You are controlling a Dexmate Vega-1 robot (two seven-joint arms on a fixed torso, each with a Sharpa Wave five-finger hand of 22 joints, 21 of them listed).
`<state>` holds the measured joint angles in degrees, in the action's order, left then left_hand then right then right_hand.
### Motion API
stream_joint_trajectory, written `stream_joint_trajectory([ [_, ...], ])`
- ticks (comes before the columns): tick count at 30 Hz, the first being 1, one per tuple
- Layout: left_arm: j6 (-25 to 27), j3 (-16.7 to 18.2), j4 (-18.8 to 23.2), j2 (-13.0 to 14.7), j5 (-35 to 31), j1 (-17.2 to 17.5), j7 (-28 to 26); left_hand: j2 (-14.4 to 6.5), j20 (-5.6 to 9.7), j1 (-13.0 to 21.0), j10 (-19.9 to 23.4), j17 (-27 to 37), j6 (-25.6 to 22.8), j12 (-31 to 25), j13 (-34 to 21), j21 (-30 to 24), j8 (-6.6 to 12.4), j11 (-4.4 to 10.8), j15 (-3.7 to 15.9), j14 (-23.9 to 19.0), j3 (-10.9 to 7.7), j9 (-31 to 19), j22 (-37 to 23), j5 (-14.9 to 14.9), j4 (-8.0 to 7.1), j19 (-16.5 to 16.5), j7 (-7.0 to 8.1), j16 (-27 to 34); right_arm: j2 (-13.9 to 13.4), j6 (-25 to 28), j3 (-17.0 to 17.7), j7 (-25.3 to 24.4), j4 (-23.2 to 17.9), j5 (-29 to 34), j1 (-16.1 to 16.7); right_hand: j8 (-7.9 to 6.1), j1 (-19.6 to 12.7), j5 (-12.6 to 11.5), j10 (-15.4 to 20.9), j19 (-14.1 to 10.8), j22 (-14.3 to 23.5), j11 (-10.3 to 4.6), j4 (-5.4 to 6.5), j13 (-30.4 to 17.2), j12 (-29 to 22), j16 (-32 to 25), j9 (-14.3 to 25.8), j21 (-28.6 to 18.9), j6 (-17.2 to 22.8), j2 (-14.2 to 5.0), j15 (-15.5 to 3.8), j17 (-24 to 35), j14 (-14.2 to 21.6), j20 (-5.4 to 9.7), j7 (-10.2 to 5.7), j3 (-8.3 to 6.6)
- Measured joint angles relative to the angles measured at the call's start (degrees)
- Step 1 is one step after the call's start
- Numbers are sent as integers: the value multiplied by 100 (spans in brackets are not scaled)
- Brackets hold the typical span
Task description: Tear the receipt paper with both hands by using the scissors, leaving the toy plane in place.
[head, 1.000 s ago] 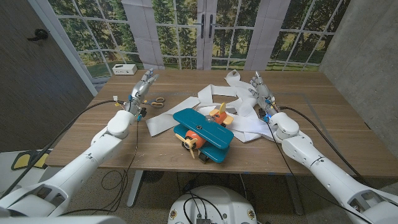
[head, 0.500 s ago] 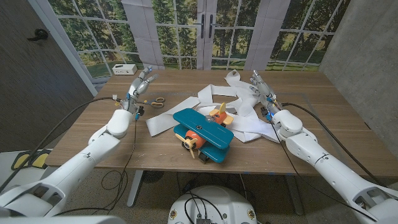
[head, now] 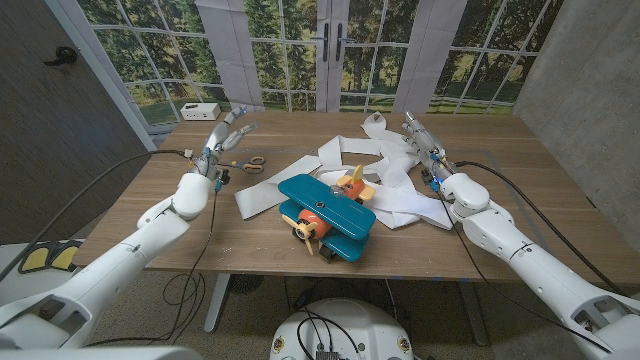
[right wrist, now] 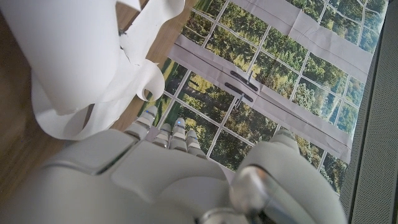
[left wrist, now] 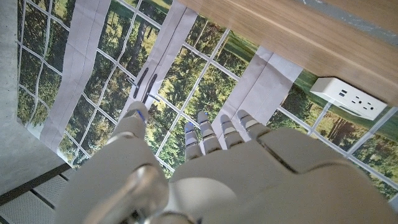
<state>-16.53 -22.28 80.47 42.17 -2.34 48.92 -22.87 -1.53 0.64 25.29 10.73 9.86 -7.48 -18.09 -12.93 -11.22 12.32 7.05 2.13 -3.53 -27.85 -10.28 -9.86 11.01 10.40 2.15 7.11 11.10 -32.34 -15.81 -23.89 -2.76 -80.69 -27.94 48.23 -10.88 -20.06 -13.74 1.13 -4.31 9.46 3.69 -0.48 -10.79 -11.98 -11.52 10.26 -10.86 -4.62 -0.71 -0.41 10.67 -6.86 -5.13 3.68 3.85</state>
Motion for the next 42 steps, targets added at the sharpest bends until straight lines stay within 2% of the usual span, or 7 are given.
stream_joint_trajectory([
  [6,358,0,161,77,-314,32,-186,-9,-12,212,174,0,-112,-44,-28,0,0,13,2,-126,-63,0,0,0,-10,51,128,0,-35,-2,10,7,29,0,0,-16,-56,0,0,0,0,0,-24,0,0,0,0,0,0,-44,0,0,0,0,0,-24],
  [8,468,11,422,229,-438,75,-261,28,-15,247,218,0,-174,-78,-36,-1,0,55,-10,-153,-74,1,-1,0,-20,96,127,22,-45,-2,10,30,38,2,-5,-16,-57,0,0,0,0,0,-33,0,0,0,0,0,0,-43,0,0,0,0,0,-34],
  [14,741,13,568,319,-763,90,-463,228,-53,231,325,0,-235,-101,-76,-1,0,103,-7,-212,23,1,-1,-45,-68,195,65,22,-61,-13,10,75,83,24,-46,-16,-176,0,-23,0,0,-22,-103,0,0,0,19,0,0,-74,0,0,0,0,0,-56],
  [20,1011,-9,694,388,-1087,93,-644,255,-100,250,436,1,-343,-101,-98,-1,0,117,1,-346,47,1,-1,-89,-92,256,113,22,-62,-52,21,115,105,24,-59,-16,-235,43,-23,0,0,-22,-127,0,0,0,29,0,0,-73,0,0,0,0,0,-80],
  [25,1305,-85,813,437,-1353,58,-719,231,-32,439,644,16,-622,-185,-155,-24,44,177,2,-488,47,-28,-14,-89,-92,398,285,62,-63,-76,32,106,106,20,-50,-16,-260,43,-22,0,0,-22,-168,0,10,0,28,0,0,-49,0,0,0,0,0,-85],
  [36,1684,-225,979,596,-1702,-74,-660,215,-32,592,936,15,-1045,-270,-212,-24,155,326,0,-511,70,-54,-16,-89,-116,398,282,66,-86,-85,74,22,46,20,11,-16,-365,43,-53,1,0,-53,-217,1,33,0,28,0,-31,-20,0,1,0,0,-31,-83],
  [42,1766,-284,1065,718,-1796,-131,-544,237,143,719,1042,43,-1078,-272,-316,-157,155,329,6,-834,118,-56,-43,-89,-115,840,309,131,-87,-80,88,5,43,10,29,-16,-365,43,-53,0,0,-53,-217,1,33,0,28,0,-31,-20,0,0,0,0,-31,-83],
])
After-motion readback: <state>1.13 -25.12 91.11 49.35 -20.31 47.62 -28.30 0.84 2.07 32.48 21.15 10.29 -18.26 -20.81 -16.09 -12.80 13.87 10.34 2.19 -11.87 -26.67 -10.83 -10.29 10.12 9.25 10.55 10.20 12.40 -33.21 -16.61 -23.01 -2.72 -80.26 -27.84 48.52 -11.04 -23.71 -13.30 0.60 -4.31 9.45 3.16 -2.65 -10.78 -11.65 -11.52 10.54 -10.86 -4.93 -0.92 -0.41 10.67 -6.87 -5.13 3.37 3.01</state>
